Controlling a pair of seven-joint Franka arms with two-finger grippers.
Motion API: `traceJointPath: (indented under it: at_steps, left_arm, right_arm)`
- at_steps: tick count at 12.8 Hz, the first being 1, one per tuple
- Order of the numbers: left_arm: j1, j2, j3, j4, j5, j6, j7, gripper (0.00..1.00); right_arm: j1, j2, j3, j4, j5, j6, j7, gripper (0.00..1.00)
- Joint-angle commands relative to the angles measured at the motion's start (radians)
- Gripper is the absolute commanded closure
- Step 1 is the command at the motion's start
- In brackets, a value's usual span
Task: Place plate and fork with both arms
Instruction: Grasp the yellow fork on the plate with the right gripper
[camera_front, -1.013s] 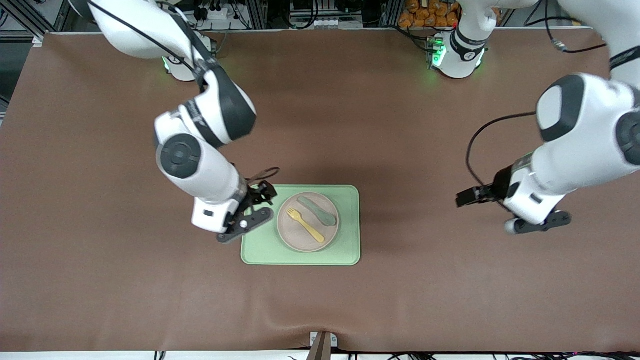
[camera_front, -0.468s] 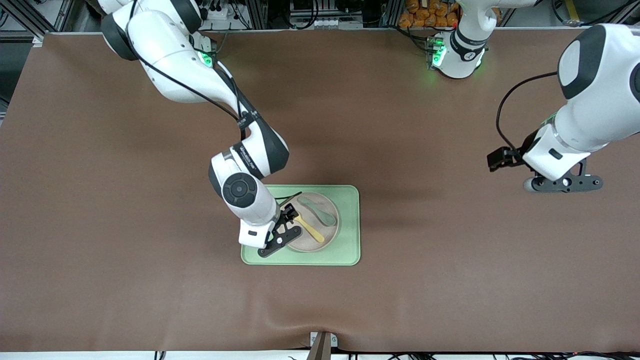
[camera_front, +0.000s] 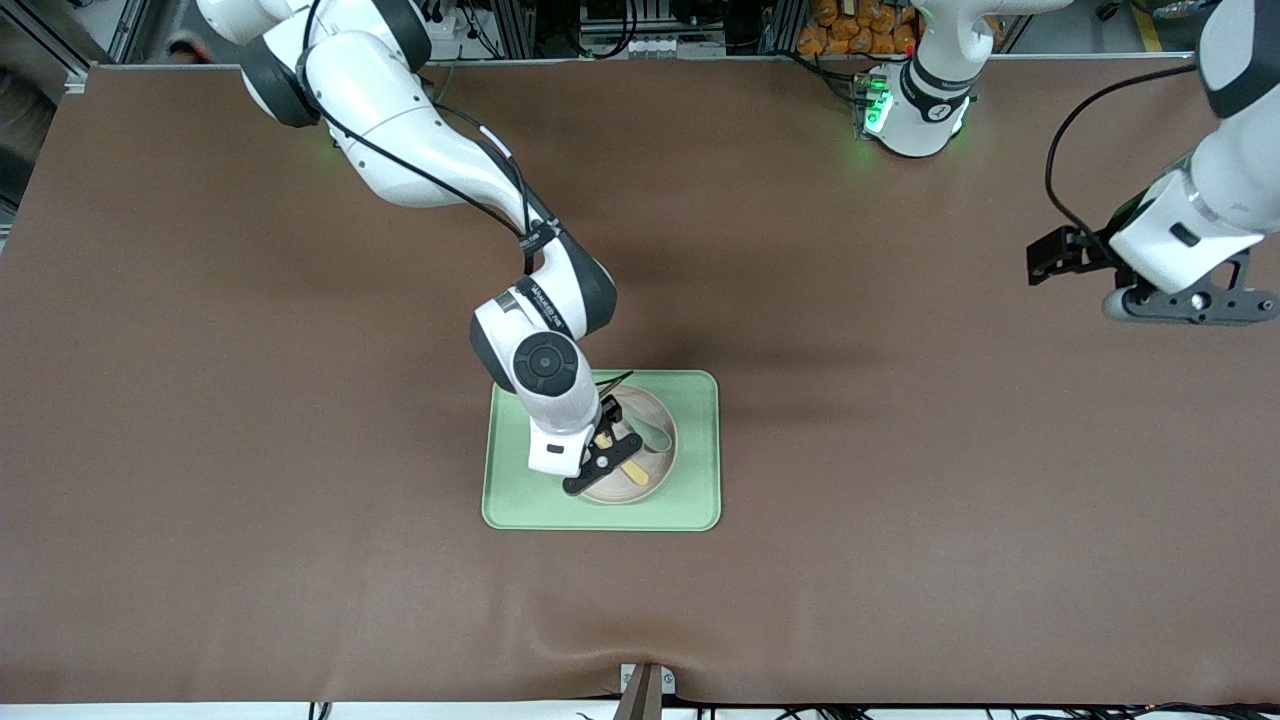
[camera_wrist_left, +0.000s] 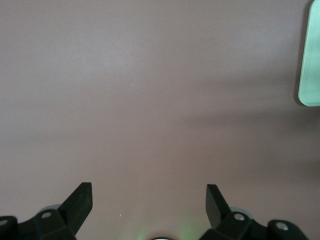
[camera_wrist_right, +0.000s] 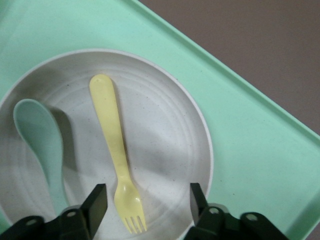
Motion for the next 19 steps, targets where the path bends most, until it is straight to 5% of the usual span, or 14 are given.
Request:
traceJointPath:
  at_steps: [1,12,16,19]
  left_arm:
    - [0.024,-0.008,-0.008,0.077,0.019,-0.085,0.031,0.00]
    - [0.017,-0.043,-0.010,0.117,0.007,-0.176,0.038,0.00]
    - [-0.018,-0.057,0.045,0.117,-0.002,-0.202,0.111,0.00]
    - [-0.007,-0.069,0.039,0.103,-0.028,-0.135,0.098,0.00]
  right_arm:
    - [0.010,0.033,-0.010,0.045,-0.034,-0.001,0.015,0.33]
    - [0.022,0.055,-0.010,0.040,-0.047,0.028,0.030,0.42]
    - [0.029,0.058,-0.010,0.034,-0.053,0.028,0.032,0.42]
    - [0.033,0.065,-0.010,0.033,-0.065,0.030,0.030,0.54]
